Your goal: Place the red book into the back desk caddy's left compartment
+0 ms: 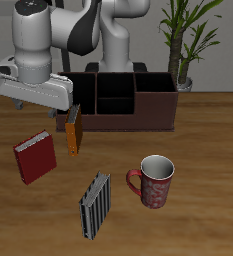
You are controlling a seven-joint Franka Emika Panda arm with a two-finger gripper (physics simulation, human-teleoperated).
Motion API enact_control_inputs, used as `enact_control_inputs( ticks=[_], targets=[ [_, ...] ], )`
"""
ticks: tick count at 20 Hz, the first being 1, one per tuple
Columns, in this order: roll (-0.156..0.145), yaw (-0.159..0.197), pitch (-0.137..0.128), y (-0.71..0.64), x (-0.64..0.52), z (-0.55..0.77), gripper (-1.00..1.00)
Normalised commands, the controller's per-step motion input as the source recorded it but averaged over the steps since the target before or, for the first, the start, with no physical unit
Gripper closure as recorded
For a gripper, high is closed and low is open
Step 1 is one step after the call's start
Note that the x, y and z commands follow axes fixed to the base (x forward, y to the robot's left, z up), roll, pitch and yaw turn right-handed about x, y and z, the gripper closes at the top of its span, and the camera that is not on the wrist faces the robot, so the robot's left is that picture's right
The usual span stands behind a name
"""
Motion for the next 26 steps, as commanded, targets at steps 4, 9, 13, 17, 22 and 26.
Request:
enact_control_inputs(
  ticks=[4,9,13,17,22,26],
  targets=[
    [-0.011,-0.070,0.013,-0.06,0.11,-0.35,-1.00],
    [0.004,-0.014,-0.005,0.02,0.08,-0.25,-1.00],
    [-0.014,-0.016,0.011,-0.02,0.05,-0.18,-1.00],
    [-0.012,-0.058,0.018,-0.06,0.09,-0.28,-1.00],
    [-0.029,-0.063,0.043,-0.17,0.10,-0.30,-1.00],
    [-0.006,-0.013,0.031,-0.02,0.07,-0.22,-1.00]
  ],
)
